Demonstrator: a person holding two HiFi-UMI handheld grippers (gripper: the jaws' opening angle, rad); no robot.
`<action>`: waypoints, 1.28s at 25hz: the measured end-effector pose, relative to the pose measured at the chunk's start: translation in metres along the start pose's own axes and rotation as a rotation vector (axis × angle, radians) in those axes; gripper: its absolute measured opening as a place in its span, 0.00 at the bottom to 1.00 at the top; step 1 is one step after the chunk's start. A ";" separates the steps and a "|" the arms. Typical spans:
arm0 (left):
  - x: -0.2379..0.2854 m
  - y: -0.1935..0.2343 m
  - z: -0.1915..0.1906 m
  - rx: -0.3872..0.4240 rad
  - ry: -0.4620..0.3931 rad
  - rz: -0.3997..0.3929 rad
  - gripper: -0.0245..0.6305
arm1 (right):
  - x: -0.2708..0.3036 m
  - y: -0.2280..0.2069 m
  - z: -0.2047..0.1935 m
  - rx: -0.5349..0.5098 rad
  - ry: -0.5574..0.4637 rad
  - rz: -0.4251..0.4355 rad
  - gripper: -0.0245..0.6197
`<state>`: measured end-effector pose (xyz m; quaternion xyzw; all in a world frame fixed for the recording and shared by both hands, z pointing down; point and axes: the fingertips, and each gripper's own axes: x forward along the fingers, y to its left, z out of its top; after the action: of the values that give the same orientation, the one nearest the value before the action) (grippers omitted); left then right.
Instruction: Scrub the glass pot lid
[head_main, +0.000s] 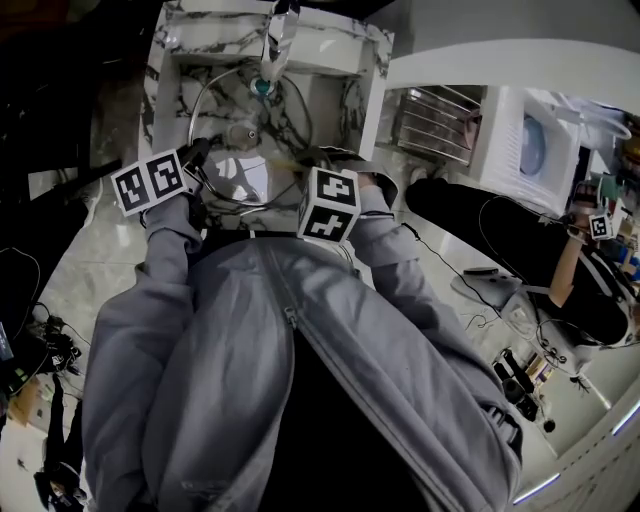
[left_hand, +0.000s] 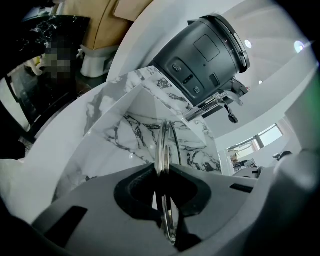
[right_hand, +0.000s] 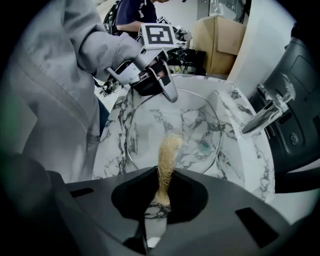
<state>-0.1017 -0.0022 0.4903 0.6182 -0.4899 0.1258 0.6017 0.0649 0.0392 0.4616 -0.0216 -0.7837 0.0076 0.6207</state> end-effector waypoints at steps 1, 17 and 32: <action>0.000 -0.001 0.000 0.001 0.001 0.001 0.11 | -0.003 -0.007 -0.002 0.014 -0.008 -0.016 0.11; 0.001 -0.007 0.002 -0.034 0.007 0.000 0.11 | -0.019 -0.234 -0.052 0.010 0.138 -0.585 0.11; 0.000 -0.005 0.001 -0.034 -0.006 0.000 0.11 | 0.014 -0.270 -0.052 -0.009 0.183 -0.643 0.12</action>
<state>-0.0981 -0.0047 0.4869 0.6084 -0.4938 0.1156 0.6105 0.1059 -0.2303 0.4975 0.2233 -0.6915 -0.1943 0.6590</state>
